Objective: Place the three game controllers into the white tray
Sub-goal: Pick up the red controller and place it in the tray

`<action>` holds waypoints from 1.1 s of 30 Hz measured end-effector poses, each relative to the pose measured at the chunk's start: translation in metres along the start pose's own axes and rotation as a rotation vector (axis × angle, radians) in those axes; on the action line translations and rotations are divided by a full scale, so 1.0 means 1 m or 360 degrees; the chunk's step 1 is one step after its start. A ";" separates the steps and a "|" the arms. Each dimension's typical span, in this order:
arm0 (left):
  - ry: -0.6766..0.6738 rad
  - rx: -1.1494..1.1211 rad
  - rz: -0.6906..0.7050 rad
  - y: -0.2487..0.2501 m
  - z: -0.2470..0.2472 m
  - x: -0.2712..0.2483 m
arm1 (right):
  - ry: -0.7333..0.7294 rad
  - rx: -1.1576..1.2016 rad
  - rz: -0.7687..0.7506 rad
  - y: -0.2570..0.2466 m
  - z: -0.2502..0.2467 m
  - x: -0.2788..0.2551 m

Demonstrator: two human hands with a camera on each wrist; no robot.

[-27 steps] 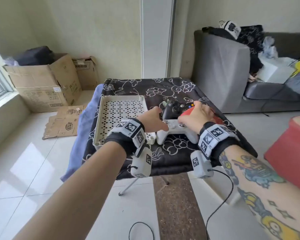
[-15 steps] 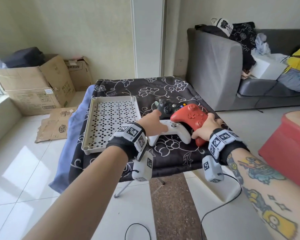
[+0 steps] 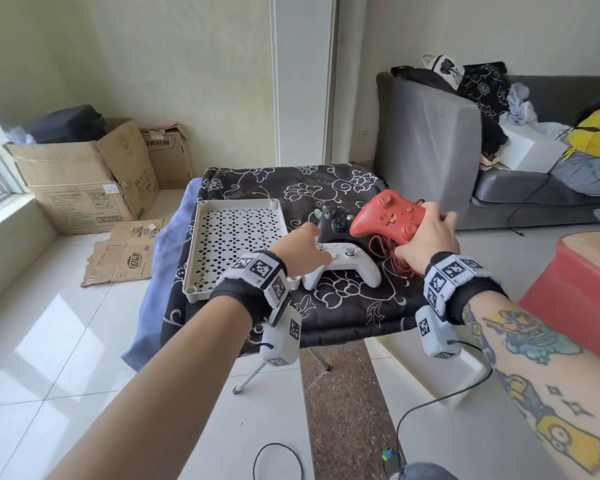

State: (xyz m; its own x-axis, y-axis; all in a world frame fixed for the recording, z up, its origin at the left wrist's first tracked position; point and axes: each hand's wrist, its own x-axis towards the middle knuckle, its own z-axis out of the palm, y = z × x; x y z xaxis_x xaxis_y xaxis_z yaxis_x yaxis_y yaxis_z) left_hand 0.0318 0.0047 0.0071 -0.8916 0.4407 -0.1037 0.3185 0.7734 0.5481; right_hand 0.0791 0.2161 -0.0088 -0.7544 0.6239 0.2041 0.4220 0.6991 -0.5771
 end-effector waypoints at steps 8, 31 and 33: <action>0.0055 -0.0032 -0.0005 0.005 -0.030 -0.040 | 0.0130 0.0247 -0.0272 -0.052 -0.059 -0.021; 0.0550 -0.1460 -0.0153 -0.056 -0.053 -0.117 | -0.0377 0.0139 -0.1093 -0.190 -0.109 -0.130; 0.0506 -0.1489 -0.0212 -0.063 -0.057 -0.124 | -0.0403 0.0133 -0.1121 -0.193 -0.107 -0.135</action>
State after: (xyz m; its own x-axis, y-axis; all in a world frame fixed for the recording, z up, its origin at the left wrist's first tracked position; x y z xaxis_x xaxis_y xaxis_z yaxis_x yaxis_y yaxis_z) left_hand 0.1036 -0.1242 0.0326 -0.9900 0.1278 -0.0600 -0.0504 0.0770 0.9958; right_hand 0.1539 0.0347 0.1597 -0.9286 -0.0671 0.3650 -0.2347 0.8681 -0.4374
